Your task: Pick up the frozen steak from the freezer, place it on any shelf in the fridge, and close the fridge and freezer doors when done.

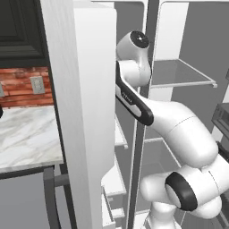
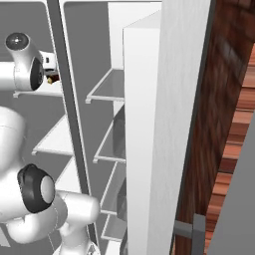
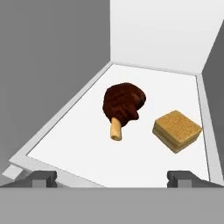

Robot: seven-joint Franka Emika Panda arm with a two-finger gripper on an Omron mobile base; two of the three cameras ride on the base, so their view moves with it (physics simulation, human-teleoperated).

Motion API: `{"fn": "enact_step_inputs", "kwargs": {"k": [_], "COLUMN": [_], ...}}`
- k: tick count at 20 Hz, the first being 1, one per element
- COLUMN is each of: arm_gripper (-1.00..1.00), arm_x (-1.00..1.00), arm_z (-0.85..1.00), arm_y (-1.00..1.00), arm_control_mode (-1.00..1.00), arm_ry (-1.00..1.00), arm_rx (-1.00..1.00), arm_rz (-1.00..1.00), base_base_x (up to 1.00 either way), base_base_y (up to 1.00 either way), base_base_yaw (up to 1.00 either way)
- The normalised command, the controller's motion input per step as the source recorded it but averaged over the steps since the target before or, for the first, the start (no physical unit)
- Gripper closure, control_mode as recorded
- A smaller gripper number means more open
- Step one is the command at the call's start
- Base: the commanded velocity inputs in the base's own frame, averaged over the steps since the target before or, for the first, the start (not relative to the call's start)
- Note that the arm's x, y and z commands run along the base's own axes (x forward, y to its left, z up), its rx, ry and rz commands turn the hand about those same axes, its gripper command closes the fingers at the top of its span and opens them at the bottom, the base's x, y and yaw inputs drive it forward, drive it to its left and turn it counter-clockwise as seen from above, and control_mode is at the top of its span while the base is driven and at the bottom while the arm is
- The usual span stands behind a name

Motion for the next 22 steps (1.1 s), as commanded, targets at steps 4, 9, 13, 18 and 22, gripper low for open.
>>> {"fn": "enact_step_inputs", "kwargs": {"k": [4,9,13,18,22], "arm_gripper": [-1.00,-1.00,-1.00,-1.00,-1.00], "arm_x": [0.48,0.54,0.53,0.43,0.33], "arm_z": [-0.17,-0.23,-0.11,-0.15,-0.23], "arm_y": [0.18,0.13,0.07,0.07,0.16], "arm_control_mode": [-1.00,-1.00,-1.00,-1.00,-1.00], "arm_ry": [0.05,0.08,0.10,0.11,0.11], "arm_rx": [-0.02,0.00,0.00,0.00,0.00], "arm_rz": [0.00,0.00,0.00,0.00,0.00], "base_base_x": [0.00,0.00,0.00,0.00,0.00], "base_base_y": [0.00,0.00,0.00,0.00,0.00], "base_base_yaw": [0.00,0.00,0.00,0.00,0.00]}}
